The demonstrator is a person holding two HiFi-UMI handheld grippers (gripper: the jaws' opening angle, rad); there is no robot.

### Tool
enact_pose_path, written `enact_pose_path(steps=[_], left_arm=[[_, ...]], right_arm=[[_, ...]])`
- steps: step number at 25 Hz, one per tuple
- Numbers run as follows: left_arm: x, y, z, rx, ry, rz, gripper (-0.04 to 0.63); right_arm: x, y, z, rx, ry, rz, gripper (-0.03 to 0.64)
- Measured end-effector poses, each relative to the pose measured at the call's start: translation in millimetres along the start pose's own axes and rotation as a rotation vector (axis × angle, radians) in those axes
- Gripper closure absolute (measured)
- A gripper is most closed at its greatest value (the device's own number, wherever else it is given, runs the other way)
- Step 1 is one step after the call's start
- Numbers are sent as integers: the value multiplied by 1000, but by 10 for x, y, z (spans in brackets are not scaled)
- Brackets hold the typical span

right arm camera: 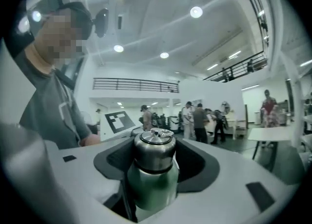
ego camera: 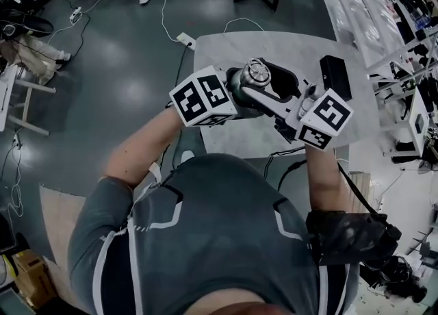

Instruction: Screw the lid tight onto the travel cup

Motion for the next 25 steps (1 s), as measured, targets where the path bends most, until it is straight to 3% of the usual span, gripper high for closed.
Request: enact_pose_path(steps=[2, 4, 9, 12, 18, 20, 22, 25], left_arm=[[-53, 71, -54, 24, -28, -14, 195], [-31, 65, -8, 37, 25, 4, 195], [187, -97, 355, -48, 312, 88, 195], [283, -192, 546, -70, 443, 118, 195], [312, -229, 813, -94, 595, 105, 195], [289, -215, 824, -94, 600, 105, 195], [260, -206, 775, -76, 571, 112, 195], [170, -174, 549, -47, 421, 103, 195]], right_arm=[[-16, 82, 55, -31, 92, -7, 342], [-22, 75, 28, -48, 63, -16, 342], [96, -106, -215, -7, -295, 14, 304], [151, -201, -374, 7, -527, 43, 301], [202, -290, -576, 41, -740, 56, 304], [206, -269, -576, 29, -753, 50, 319], [190, -253, -523, 9, -706, 60, 321], [137, -207, -347, -1, -510, 66, 324]])
Point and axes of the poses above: the fingertips, and each gripper's own axes: x backward along the fingers, z to its right, y out of its underside, the point moved 3 cm from there along x, backward along the fingers, and after that the axes turned 4 degrees about -y, right-handed, at the moved point
